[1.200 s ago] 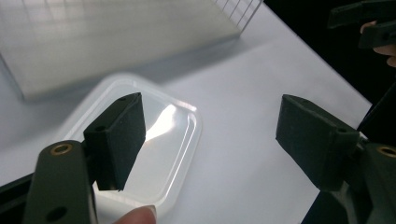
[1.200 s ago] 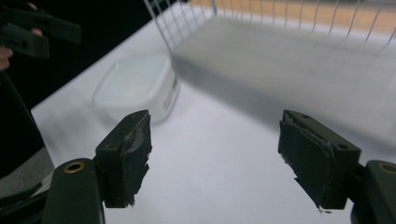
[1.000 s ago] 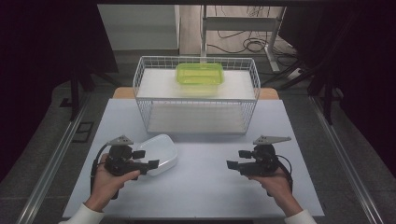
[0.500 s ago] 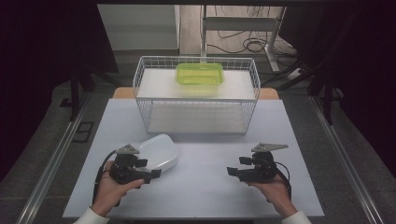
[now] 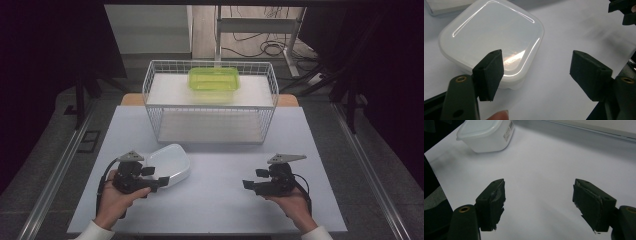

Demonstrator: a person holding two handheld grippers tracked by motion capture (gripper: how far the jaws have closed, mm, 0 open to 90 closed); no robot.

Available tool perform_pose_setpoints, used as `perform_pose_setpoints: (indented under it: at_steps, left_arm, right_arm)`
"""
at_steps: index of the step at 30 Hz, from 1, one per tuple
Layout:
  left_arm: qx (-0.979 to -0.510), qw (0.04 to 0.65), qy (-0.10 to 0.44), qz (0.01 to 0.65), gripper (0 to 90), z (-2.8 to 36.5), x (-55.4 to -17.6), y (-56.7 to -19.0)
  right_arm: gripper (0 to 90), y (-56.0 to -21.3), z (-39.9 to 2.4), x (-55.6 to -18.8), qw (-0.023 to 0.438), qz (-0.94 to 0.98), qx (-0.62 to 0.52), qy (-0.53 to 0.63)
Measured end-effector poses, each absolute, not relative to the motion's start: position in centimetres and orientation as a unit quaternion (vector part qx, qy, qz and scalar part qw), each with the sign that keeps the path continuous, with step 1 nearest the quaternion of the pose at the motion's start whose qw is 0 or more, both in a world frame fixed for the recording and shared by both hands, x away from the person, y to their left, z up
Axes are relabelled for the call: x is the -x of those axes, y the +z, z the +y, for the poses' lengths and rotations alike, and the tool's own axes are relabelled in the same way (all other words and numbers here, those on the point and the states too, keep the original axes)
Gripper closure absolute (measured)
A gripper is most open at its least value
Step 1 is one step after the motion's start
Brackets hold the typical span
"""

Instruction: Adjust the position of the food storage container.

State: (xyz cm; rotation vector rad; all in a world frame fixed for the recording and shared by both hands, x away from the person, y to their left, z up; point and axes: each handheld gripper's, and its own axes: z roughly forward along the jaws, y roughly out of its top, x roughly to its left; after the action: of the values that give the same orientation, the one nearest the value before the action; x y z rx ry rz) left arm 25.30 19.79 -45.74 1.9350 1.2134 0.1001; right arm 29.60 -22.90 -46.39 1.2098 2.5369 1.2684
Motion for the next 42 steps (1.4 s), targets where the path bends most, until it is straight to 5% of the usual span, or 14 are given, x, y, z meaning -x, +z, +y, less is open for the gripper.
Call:
perform_pose_setpoints:
  at_steps: [13,18,28,42]
  left_arm:
    - [-0.764,0.414,0.059,0.490,41.6,21.7,-27.0,-43.8]
    - [-0.770,0.399,0.069,0.492,62.7,21.7,-30.2,-43.1]
    - [-0.787,0.347,0.082,0.503,89.2,21.4,-35.7,-44.4]
    - [-0.815,0.282,0.083,0.499,89.8,19.7,-39.3,-46.8]
  right_arm:
    - [26.4,-46.6,-22.5,-29.9,0.009,0.823,-0.394,0.408]
    - [26.7,-46.6,-22.4,-30.2,-0.009,0.819,-0.396,0.414]
    - [27.4,-46.7,-22.5,-30.5,-0.008,0.821,-0.397,0.409]
    - [27.5,-46.9,-22.8,-30.6,-0.008,0.821,-0.402,0.405]
